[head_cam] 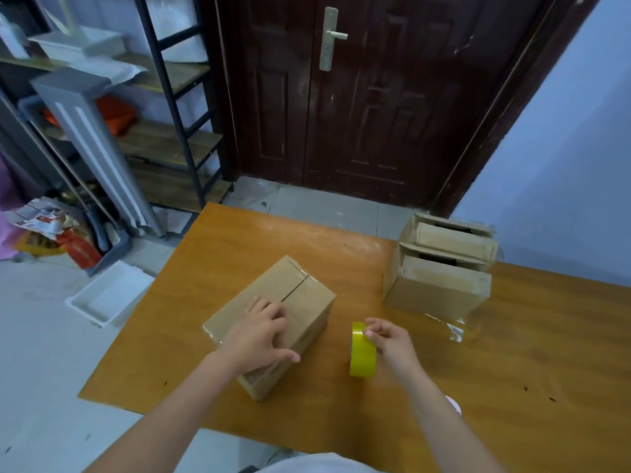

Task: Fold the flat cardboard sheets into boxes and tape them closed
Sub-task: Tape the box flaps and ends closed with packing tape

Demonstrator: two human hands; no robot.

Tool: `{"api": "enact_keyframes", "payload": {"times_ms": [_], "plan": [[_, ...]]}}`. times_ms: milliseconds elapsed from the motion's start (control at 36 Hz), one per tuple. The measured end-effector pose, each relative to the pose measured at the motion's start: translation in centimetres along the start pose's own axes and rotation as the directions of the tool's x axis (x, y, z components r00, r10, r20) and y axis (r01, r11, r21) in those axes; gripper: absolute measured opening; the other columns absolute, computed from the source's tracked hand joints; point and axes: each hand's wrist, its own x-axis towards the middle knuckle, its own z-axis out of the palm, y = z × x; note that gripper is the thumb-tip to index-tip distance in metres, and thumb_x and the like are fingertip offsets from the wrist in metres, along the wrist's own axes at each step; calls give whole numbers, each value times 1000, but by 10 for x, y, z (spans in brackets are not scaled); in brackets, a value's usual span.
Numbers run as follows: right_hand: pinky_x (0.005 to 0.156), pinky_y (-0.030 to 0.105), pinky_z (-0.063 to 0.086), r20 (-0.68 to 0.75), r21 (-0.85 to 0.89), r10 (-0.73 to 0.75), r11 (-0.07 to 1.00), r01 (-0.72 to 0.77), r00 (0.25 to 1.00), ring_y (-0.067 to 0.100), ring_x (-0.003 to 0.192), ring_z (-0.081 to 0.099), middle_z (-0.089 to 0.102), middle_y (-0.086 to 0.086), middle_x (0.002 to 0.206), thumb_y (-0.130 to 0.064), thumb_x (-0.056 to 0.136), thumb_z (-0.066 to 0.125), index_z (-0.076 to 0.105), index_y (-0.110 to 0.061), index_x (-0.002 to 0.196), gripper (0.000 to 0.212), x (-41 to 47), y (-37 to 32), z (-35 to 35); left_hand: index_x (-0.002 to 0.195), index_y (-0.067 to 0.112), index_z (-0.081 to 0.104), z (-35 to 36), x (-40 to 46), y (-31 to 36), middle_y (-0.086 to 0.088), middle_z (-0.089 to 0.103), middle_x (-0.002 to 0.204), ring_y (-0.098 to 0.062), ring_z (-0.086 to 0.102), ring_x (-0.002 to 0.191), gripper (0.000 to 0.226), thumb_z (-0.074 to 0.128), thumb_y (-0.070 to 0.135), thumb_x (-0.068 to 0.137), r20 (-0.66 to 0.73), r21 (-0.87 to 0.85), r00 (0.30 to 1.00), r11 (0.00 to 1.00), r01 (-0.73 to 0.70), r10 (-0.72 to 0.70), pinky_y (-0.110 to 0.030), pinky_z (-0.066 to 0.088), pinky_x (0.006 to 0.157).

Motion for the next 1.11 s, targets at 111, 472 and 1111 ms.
{"api": "enact_keyframes", "payload": {"times_ms": [111, 472, 1111], "plan": [[75, 28, 42, -73, 10, -65, 998, 66, 995, 23, 97, 56, 62, 8, 106, 8, 82, 62, 57, -8, 63, 25, -1, -15, -8, 142, 19, 22, -6, 2, 7, 4, 10, 149, -21, 12, 138, 82, 60, 54, 77, 246, -11, 947, 976, 218, -208, -35, 36, 105], [70, 26, 43, -137, 42, -205, 976, 213, 969, 16, 86, 57, 64, 7, 103, 5, 84, 62, 58, -9, 66, 23, -24, -88, -11, 114, 26, 37, -37, 42, 9, 11, 31, 123, -12, 32, 121, 36, 55, 36, 85, 333, -252, 938, 968, -8, 94, -28, 37, 95], [92, 10, 38, -245, -196, -343, 934, 300, 907, 1, 121, 47, 52, -12, 129, -27, 99, 42, 56, -17, 129, 34, -88, -157, 10, 60, 21, 50, -73, 126, 99, 1, 53, 60, -26, 52, 67, 31, 65, 24, 86, -194, -641, 978, 764, -70, -72, -39, 40, 63]]}}
